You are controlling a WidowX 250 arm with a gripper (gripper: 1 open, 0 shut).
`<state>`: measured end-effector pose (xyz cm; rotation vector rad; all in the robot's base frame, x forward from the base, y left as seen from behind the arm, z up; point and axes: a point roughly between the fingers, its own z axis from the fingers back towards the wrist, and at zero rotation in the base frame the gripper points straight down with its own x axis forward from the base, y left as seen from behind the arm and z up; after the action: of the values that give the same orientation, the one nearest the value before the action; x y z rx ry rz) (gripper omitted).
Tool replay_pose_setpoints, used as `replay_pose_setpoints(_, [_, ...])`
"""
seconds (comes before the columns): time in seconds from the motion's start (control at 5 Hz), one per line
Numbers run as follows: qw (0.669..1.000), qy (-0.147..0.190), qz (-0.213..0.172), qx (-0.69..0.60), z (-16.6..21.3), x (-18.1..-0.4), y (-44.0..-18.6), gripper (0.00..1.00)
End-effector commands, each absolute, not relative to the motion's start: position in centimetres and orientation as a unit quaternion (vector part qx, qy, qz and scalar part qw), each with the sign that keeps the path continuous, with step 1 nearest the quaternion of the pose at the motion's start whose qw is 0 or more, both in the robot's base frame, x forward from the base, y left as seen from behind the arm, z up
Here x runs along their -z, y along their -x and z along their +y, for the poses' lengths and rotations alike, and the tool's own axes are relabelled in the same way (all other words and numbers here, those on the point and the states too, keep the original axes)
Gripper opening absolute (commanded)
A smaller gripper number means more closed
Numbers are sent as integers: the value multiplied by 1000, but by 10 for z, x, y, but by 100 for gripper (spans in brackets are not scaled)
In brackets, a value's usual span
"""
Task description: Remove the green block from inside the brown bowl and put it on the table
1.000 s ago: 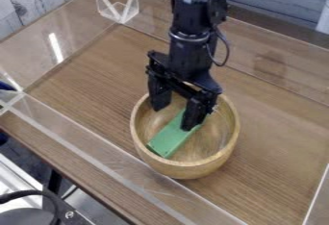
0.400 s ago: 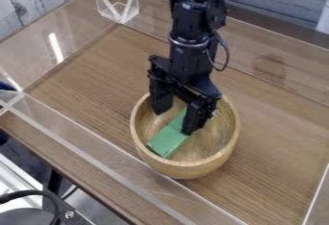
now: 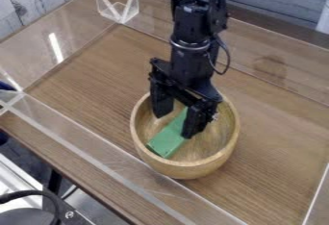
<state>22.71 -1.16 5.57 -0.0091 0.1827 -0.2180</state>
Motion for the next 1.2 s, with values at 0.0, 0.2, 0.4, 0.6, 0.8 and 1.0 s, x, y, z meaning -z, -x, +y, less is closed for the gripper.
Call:
replay_pose_setpoints(0.0, [992,4,58,115,-14,-71,-238,100])
replay_pose_setpoints(0.2, [992,5,53,118,-15,-74,-239,100])
replay_pose_setpoints(0.4, [991,7,48,121,-15,-77,-240,100])
replay_pose_setpoints(0.6, [991,8,44,125,-16,-80,-241,100])
replay_pose_setpoints(0.8, [991,9,43,127,-16,-79,-241,100])
replay_pose_setpoints(1.0, [991,9,47,127,-16,-73,-241,100])
